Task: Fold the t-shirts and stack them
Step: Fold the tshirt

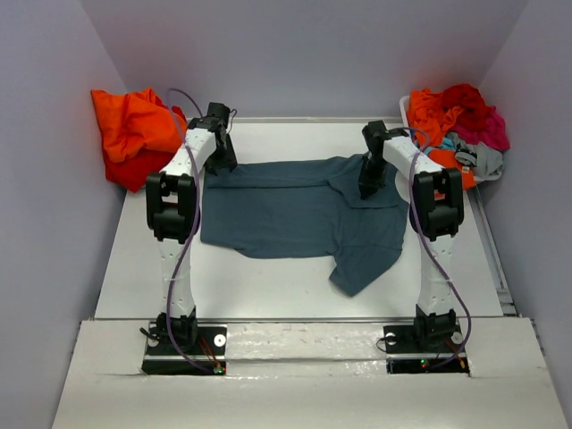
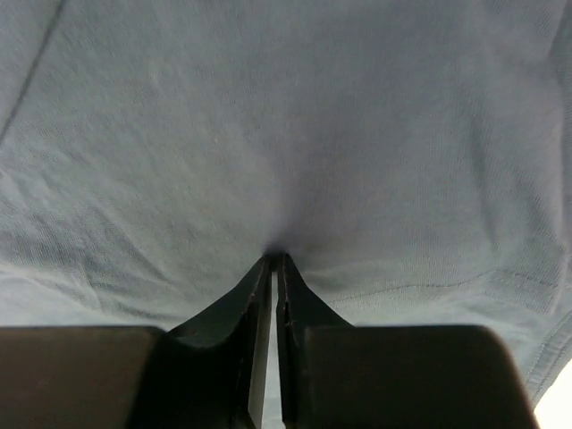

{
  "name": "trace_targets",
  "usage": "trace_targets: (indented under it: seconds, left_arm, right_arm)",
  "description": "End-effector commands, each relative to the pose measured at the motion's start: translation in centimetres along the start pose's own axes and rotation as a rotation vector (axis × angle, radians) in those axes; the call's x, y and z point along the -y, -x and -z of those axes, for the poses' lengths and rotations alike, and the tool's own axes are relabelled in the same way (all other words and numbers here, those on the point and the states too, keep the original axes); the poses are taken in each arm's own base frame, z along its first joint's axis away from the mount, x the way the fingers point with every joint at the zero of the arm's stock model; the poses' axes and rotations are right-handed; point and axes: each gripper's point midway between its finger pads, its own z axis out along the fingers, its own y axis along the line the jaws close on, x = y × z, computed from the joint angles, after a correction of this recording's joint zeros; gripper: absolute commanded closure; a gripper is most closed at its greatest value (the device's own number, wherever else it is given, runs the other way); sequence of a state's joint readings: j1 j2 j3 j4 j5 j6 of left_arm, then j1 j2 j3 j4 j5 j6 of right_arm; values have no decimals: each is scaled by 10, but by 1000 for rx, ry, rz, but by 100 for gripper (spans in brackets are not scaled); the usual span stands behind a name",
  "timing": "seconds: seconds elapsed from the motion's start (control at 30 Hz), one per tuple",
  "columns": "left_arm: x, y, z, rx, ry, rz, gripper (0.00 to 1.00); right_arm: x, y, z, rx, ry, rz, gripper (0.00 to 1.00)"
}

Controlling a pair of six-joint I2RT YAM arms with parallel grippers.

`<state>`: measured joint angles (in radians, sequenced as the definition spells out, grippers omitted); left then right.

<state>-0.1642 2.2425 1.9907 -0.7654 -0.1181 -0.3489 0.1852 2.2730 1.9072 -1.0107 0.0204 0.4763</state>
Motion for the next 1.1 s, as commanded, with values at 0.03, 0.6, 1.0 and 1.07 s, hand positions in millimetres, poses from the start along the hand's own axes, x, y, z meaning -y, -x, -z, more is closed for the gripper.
trace_targets:
  seconds: [0.03,0.6,1.0,1.07]
  left_arm:
    - [0,15,12,47,8,-3,44]
    - [-7,-5,-24,-42,76,-12,44]
    - [-13,0,-5,-8,88,-9,45]
    - [-16,-1,-7,-6,104,-12,45]
  right_arm:
    - [-14,14,31,97,71,-7,90]
    - [-17,5,21,52,94,-3,93]
    - [-18,3,13,35,96,0,93]
    - [-20,3,12,31,104,-1,93]
